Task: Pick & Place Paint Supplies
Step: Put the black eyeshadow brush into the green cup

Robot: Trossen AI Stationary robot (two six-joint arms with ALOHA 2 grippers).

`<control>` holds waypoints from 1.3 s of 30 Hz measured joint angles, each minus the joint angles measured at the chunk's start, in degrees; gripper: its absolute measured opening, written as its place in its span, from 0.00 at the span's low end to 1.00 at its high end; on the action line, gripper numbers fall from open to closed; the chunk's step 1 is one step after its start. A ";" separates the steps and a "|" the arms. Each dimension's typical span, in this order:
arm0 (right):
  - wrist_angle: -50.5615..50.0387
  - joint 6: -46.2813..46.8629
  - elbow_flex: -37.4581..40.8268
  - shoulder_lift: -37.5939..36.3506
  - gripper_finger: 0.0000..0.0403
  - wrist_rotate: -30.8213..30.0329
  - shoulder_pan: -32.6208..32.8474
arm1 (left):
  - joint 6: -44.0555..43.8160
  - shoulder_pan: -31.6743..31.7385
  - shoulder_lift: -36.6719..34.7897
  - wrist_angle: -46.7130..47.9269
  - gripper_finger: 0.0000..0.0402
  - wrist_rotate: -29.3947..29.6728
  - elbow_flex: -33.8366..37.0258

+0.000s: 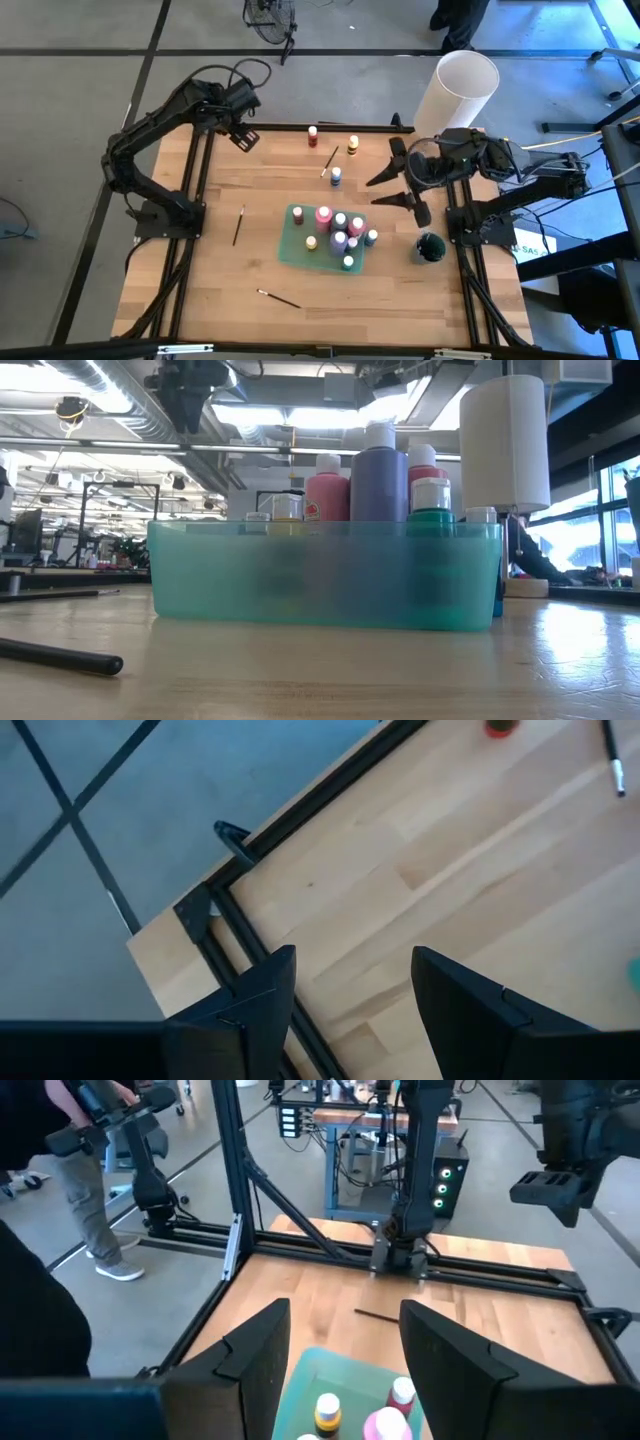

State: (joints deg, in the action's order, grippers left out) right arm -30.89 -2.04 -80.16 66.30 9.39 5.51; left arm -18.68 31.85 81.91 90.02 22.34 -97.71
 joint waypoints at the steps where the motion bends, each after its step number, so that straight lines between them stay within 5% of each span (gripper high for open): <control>1: 0.00 -0.22 0.00 0.00 0.48 0.52 -0.75 | 0.00 0.46 0.00 0.00 0.49 -0.16 0.00; 9: 1.40 -1.86 0.00 0.00 0.48 6.84 -7.52 | -0.96 2.19 -0.89 0.00 0.49 -8.94 0.00; 39: 1.65 -5.61 1.36 2.03 0.48 13.34 -15.00 | -4.34 1.84 -3.60 -0.20 0.49 -14.82 1.05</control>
State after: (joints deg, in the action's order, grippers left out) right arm -29.25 -7.65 -78.80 68.33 22.73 -9.48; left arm -23.01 33.69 78.31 89.82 7.52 -96.66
